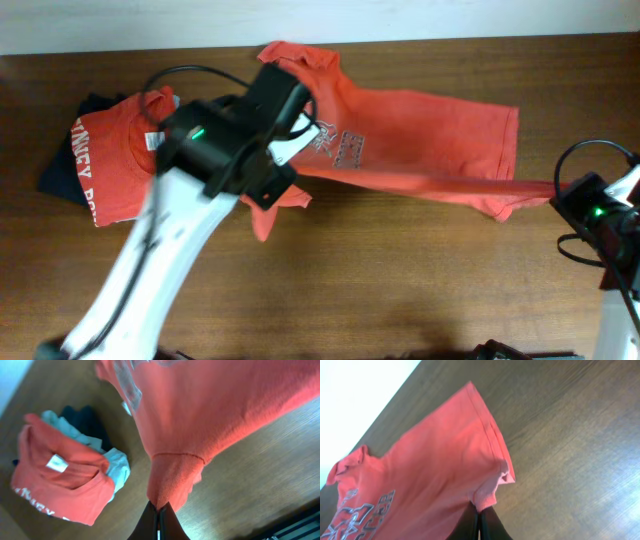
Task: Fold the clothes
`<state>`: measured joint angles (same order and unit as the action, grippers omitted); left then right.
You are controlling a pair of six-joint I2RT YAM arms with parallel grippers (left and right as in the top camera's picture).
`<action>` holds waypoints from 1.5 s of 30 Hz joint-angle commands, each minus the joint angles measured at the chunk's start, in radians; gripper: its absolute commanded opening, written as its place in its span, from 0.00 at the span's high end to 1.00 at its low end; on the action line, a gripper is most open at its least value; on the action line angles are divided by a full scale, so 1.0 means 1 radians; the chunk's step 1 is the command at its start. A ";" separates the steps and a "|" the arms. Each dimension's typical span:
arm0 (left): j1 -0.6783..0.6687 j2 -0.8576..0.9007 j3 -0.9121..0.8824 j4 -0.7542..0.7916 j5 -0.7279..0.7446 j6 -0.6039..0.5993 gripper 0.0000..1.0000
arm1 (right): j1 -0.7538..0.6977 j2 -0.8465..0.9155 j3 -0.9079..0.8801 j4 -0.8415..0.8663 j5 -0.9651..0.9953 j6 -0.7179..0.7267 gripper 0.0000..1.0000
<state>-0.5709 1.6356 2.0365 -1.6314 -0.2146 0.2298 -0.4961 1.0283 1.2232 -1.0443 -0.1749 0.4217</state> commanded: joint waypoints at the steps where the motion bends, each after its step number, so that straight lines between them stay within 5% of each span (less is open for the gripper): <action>1: -0.003 -0.126 0.007 -0.005 -0.003 -0.027 0.98 | 0.016 0.012 0.063 -0.023 0.049 -0.025 0.96; 18: -0.003 -0.259 0.012 0.021 -0.051 -0.079 0.99 | 0.018 0.012 0.230 -0.079 -0.032 -0.070 0.96; 23: -0.003 -0.245 -0.003 0.014 0.091 -0.080 0.86 | 0.018 0.033 0.235 -0.104 -0.038 -0.071 0.96; 30: -0.003 -0.177 -0.287 0.106 0.191 -0.137 0.80 | 0.018 0.075 0.235 -0.130 -0.026 -0.078 0.96; 38: -0.014 -0.146 -0.680 0.311 0.492 -0.135 0.70 | 0.018 0.108 0.235 -0.130 -0.023 -0.082 0.96; 45: -0.172 -0.109 -0.890 0.482 0.592 -0.110 0.45 | 0.018 0.132 0.235 -0.130 -0.023 -0.082 0.96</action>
<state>-0.6704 1.5040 1.2053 -1.1858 0.2634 0.0998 -0.4835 1.1515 1.4437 -1.1755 -0.2066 0.3538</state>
